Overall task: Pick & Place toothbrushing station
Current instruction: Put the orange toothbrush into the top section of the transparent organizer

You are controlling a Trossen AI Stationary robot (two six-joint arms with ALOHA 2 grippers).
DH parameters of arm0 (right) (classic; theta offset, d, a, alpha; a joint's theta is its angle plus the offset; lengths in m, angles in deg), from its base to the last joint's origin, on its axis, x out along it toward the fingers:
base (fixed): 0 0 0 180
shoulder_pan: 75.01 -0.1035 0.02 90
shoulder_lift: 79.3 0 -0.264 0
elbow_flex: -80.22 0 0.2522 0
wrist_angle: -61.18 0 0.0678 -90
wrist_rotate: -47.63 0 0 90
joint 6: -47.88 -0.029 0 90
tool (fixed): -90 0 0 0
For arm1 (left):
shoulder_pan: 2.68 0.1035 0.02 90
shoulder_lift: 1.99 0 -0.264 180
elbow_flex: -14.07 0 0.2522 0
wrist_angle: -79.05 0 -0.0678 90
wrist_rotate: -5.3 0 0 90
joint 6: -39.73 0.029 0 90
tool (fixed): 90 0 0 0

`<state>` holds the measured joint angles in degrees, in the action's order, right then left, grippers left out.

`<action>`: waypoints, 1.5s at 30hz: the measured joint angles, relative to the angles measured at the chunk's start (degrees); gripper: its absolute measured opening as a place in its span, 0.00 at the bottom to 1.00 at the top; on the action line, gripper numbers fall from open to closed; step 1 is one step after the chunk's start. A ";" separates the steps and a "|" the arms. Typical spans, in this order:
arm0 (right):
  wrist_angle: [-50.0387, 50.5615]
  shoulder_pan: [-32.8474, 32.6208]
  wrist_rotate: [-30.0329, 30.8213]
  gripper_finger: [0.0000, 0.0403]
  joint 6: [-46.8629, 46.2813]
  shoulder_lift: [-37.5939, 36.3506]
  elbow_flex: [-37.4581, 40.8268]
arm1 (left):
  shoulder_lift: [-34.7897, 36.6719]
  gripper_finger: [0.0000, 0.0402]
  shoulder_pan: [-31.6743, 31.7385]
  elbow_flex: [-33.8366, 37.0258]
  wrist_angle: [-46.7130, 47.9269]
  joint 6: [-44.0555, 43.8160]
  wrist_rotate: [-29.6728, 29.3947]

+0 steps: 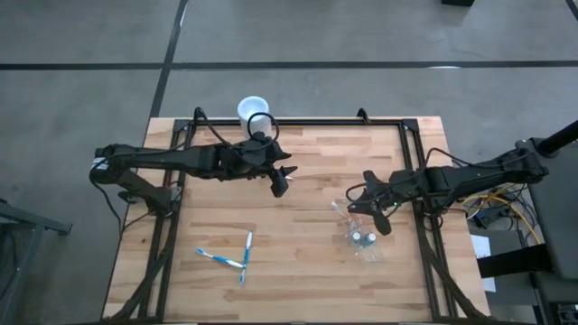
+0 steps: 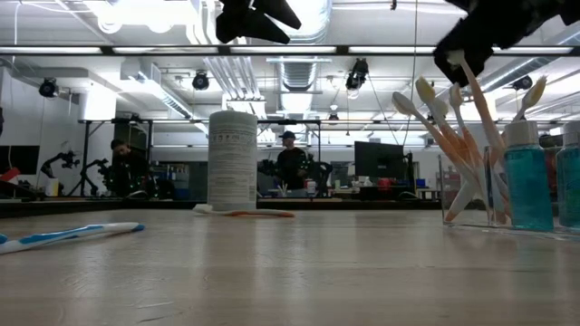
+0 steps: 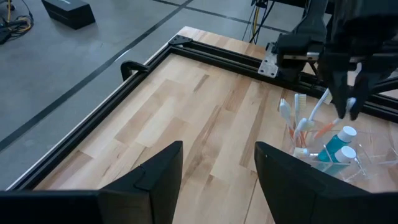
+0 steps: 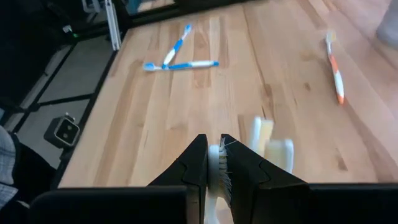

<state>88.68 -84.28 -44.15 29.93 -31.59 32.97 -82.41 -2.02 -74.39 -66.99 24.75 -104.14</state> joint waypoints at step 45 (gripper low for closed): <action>0.61 0.02 0.24 0.27 -8.66 -0.05 3.84 | 0.00 0.51 0.00 0.02 0.01 -0.02 -0.02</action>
<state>89.29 -84.26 -43.91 21.27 -31.64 36.81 -82.41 -2.02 -74.36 -66.99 24.73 -104.17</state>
